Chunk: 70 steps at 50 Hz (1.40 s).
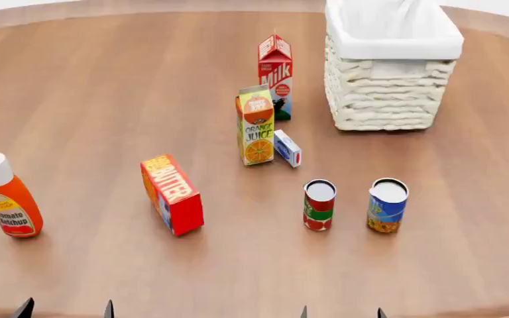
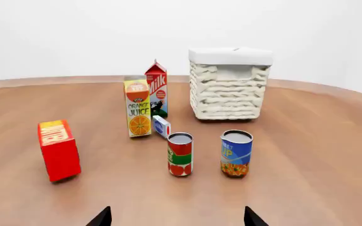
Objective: Pick up the orange juice, and put it in the basket.
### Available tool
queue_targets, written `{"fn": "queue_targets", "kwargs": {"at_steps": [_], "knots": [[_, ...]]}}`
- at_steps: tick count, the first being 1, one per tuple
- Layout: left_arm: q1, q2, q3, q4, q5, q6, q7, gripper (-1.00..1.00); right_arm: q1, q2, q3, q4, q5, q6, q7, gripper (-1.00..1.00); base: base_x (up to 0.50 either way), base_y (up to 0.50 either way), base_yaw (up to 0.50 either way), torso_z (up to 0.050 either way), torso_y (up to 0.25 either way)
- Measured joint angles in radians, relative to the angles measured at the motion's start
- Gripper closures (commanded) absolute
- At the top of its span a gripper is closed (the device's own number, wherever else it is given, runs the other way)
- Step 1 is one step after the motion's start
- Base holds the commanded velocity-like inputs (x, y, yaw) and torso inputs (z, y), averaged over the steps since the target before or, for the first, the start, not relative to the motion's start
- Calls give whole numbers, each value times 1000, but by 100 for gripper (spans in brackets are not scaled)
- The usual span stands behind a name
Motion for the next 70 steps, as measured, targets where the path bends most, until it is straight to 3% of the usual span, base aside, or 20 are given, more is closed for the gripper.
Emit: {"fn": "queue_targets", "kwargs": {"at_steps": [16, 33, 48, 63, 70], "knots": [[16, -35, 31, 23, -33, -2, -37, -100, -19, 34, -43, -57, -24, 43, 71, -100, 0, 0, 0, 0, 0], [74, -83, 35, 365, -97, -142, -86, -100, -50, 73, -62, -410, -48, 244, 134, -100, 0, 0, 0, 0, 0], [77, -124, -64, 637, -189, -295, -152, -100, -47, 100, -68, -710, -63, 432, 163, -100, 0, 0, 0, 0, 0], [60, -156, -180, 778, -291, -389, -209, -100, -26, 118, -96, -839, -82, 532, 189, -100, 1, 0, 0, 0, 0], [59, -164, -192, 802, -310, -404, -221, -100, -24, 126, -100, -866, -81, 542, 198, -100, 466, 0, 0, 0, 0]]}}
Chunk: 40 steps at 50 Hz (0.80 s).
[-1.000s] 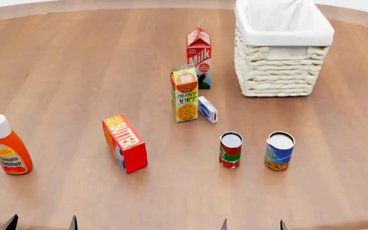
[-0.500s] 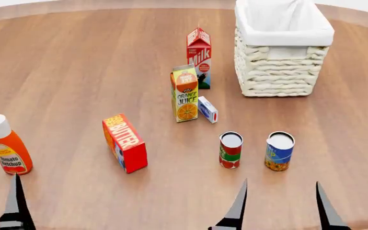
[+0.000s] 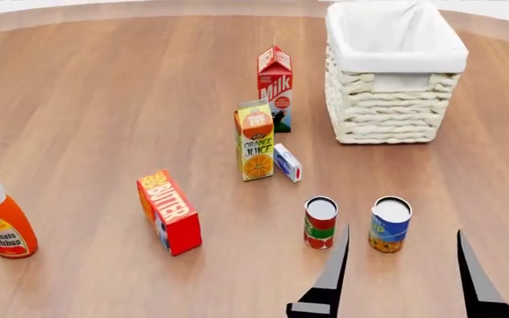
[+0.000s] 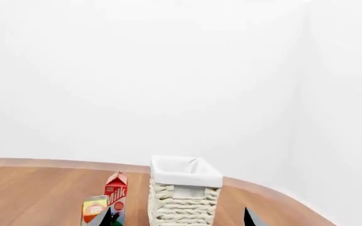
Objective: Pick up the orange juice, and put it in the basket.
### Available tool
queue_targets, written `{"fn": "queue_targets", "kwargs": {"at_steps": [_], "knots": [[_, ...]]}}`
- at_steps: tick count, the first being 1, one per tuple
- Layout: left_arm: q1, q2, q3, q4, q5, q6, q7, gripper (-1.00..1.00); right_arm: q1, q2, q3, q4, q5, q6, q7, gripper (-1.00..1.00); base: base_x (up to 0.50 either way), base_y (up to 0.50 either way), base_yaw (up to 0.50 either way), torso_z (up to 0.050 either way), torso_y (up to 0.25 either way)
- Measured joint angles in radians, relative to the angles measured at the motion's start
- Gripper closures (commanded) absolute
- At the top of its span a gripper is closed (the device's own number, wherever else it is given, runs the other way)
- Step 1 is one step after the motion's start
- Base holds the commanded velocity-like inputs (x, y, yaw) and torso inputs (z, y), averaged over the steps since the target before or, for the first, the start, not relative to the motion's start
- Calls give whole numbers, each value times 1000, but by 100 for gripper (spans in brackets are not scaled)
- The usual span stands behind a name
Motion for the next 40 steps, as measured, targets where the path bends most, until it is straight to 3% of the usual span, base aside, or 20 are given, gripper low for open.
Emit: {"fn": "queue_targets", "kwargs": {"at_steps": [40], "knots": [[9, -35, -8, 67, -86, -29, -32, -100, 10, 30, -2, -38, 34, 38, 48, -100, 500, 0, 0, 0, 0]]}}
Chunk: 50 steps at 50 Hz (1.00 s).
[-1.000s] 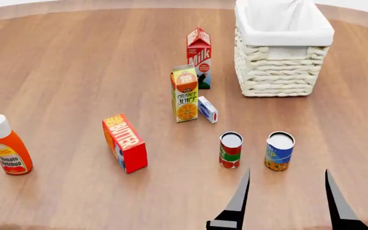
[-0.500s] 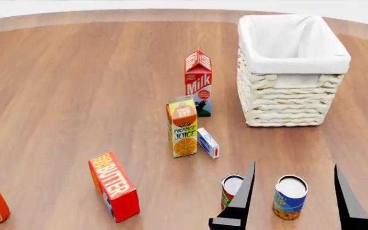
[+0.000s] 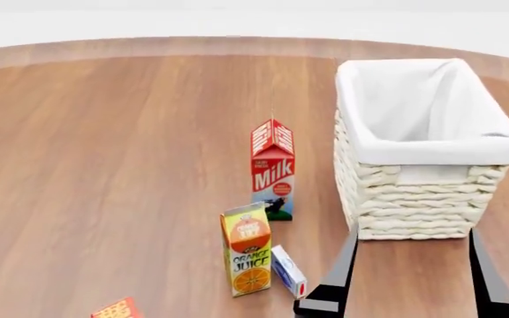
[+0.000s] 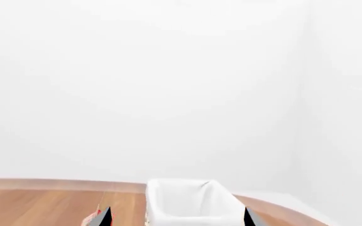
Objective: Pick up the orange juice, and put it in the basket.
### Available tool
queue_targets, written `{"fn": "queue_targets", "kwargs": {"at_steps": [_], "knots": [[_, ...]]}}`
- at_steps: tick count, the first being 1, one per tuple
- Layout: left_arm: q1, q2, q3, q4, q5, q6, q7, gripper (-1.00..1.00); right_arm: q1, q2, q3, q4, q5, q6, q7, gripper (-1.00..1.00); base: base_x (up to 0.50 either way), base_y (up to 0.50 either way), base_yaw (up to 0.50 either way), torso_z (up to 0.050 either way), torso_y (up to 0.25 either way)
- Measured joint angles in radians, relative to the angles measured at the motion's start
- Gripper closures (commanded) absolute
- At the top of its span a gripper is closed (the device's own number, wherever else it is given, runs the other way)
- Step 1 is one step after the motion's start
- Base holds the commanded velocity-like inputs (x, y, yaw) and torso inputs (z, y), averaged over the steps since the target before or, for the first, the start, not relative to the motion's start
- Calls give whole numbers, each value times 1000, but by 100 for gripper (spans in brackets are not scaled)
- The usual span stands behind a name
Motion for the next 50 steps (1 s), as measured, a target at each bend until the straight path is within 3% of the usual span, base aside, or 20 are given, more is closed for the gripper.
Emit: {"fn": "queue_targets", "kwargs": {"at_steps": [27, 35, 50], "knots": [[3, -21, 1, 16, -31, 1, -20, -100, 5, 18, -9, -4, 17, 18, 20, -100, 500, 0, 0, 0, 1], [2, -26, 2, 17, -39, 1, -26, -100, 3, 21, -5, -3, 33, 7, 24, -100, 29, 4, 0, 0, 1], [0, -37, 1, 23, -56, -2, -39, -100, -8, 18, 21, -4, 94, -30, 24, -100, 0, -498, 0, 0, 0]]}}
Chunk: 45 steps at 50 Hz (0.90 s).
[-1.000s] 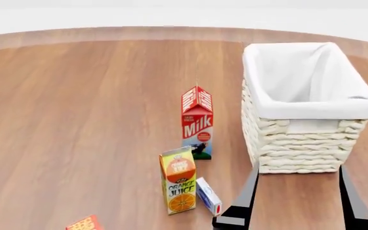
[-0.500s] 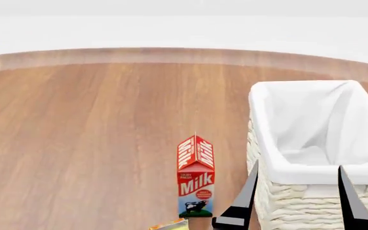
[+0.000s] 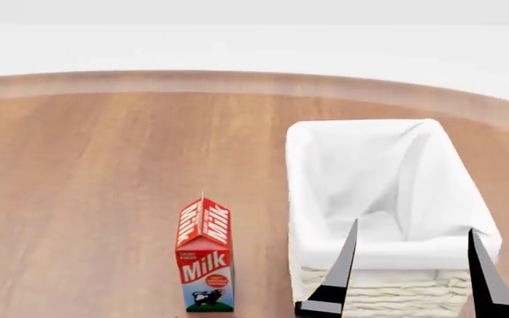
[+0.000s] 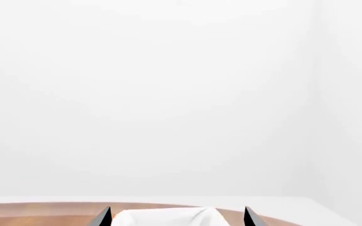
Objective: Pick up the orange juice, and put it in the basket.
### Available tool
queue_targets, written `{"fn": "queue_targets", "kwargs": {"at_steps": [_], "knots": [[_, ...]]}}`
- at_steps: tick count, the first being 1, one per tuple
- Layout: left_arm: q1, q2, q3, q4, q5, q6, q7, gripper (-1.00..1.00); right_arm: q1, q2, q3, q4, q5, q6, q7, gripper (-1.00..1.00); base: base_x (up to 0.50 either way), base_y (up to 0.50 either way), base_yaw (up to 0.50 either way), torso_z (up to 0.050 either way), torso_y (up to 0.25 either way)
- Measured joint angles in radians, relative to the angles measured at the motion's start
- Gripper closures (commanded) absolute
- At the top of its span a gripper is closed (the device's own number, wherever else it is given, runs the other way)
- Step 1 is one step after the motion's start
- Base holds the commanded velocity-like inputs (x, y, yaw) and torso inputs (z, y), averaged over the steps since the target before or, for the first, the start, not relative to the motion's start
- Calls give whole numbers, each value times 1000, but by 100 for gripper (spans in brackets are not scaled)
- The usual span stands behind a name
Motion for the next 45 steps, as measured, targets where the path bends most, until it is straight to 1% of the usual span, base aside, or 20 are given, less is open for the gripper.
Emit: {"fn": "queue_targets", "kwargs": {"at_steps": [10, 12, 45], "knots": [[-1, -7, 2, 2, -9, 0, -7, -100, 0, 6, 0, -1, 11, -3, 7, -100, 0, -500, 0, 0, 0], [-1, -7, 4, 2, -11, 0, -8, -100, 0, 9, -1, -1, 8, 0, 10, -100, 0, -84, 0, 0, 0], [5, -26, -3, 11, -49, 13, -27, -100, -1, 42, -50, -4, -9, -15, 35, -100, 0, 0, 500, 0, 0]]}}
